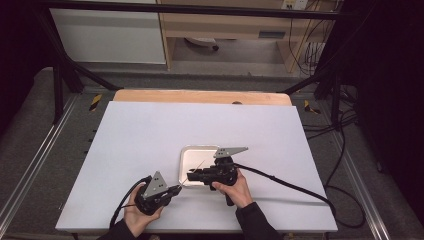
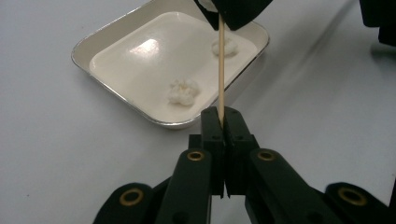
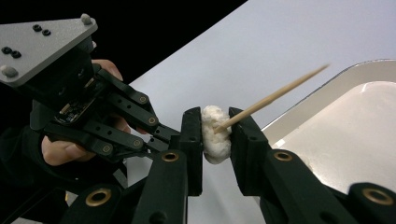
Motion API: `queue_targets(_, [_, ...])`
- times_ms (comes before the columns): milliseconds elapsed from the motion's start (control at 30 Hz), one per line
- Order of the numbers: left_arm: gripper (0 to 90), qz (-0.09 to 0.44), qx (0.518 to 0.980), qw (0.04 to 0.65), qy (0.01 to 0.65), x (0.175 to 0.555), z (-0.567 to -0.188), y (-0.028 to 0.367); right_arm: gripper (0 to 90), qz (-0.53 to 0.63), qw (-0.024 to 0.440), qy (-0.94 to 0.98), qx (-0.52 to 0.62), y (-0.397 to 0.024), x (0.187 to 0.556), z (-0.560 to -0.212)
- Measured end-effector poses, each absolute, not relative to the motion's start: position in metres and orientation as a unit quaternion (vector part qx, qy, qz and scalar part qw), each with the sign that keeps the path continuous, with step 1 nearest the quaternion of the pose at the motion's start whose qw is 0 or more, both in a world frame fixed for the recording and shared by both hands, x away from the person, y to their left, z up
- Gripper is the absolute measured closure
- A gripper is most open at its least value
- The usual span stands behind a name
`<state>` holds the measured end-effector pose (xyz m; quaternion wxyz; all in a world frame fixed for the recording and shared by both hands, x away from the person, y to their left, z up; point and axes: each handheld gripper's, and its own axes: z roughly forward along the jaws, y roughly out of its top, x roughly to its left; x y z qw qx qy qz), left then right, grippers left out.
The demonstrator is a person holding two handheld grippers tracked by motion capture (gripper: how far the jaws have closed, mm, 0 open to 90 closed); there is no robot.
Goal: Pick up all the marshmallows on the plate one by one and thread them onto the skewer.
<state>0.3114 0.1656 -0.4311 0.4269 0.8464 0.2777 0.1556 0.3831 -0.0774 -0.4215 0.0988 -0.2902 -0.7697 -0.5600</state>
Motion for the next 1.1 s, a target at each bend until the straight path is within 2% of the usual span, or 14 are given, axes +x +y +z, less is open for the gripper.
queue_targets(467, [88.6, 0.135, 0.837, 0.442, 0.294, 0.319, -0.433, 0.152, 73.5, -0.542, 0.096, -0.782, -0.292, -0.074, 0.38, -0.427])
queue_targets(667, [88.5, 0.128, 0.835, 0.442, 0.303, 0.32, -0.434, 0.157, 55.4, -0.541, 0.068, -0.785, -0.294, -0.081, 0.381, -0.416])
queue_targets(800, [88.6, 0.131, 0.831, 0.444, 0.308, 0.32, -0.433, 0.163, 38.3, -0.53, 0.029, -0.793, -0.299, -0.087, 0.381, -0.408])
queue_targets(933, [88.5, 0.131, 0.831, 0.443, 0.309, 0.32, -0.432, 0.168, 26.8, -0.514, -0.006, -0.805, -0.297, -0.093, 0.383, -0.405])
queue_targets(1067, [88.4, 0.13, 0.832, 0.439, 0.313, 0.319, -0.432, 0.174, 20.4, -0.505, -0.029, -0.809, -0.298, -0.099, 0.386, -0.405])
queue_targets(1100, [88.4, 0.132, 0.832, 0.437, 0.316, 0.319, -0.432, 0.178, 14.9, -0.49, -0.041, -0.816, -0.305, -0.102, 0.388, -0.406])
